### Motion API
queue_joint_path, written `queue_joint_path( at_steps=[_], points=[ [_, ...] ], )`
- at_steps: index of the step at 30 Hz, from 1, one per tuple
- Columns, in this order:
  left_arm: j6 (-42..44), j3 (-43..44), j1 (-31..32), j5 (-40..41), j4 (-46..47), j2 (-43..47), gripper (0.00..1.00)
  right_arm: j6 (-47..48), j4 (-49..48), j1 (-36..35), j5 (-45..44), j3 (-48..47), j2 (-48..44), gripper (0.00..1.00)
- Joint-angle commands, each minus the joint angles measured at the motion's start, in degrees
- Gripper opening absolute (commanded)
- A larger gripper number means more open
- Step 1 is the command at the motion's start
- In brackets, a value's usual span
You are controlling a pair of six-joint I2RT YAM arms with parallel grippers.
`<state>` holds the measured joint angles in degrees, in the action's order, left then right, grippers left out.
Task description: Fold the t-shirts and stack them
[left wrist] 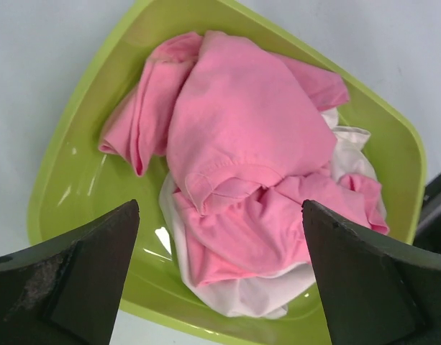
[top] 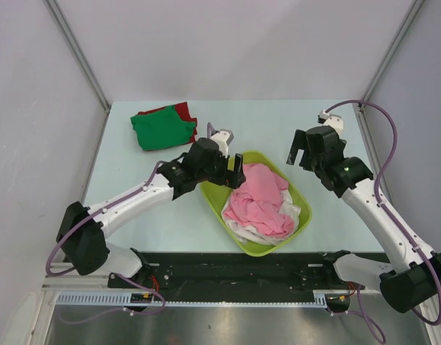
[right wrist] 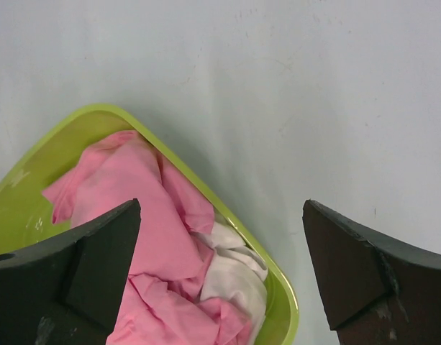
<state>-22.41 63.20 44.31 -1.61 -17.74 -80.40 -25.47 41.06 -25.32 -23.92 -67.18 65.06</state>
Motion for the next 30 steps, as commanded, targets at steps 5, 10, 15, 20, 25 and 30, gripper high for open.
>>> queue_joint_path(
  at_steps=[5,10,15,20,25,30],
  points=[
    [5.6,9.4,2.1,7.5,-4.0,-6.5,1.0,0.5,-3.1,1.9,-0.5,1.7,-0.2,1.0],
    [8.3,13.9,4.6,10.1,-6.8,-12.6,1.0,0.8,-3.1,2.2,0.5,3.4,-0.4,1.0],
    [7.3,14.1,5.0,8.1,-4.9,-18.7,1.0,0.7,-4.0,2.4,2.3,5.6,-1.2,1.0],
    [6.2,11.6,5.1,7.4,-1.0,-21.4,1.0,1.1,-5.7,2.4,4.2,7.8,-2.9,1.0],
    [5.9,12.0,5.1,6.7,0.8,-23.9,0.99,1.2,-5.7,2.5,5.6,8.4,-2.7,1.0],
    [6.3,12.5,5.1,6.3,2.3,-25.7,0.61,1.2,-5.9,2.4,5.8,9.5,-3.4,1.0]
  ],
)
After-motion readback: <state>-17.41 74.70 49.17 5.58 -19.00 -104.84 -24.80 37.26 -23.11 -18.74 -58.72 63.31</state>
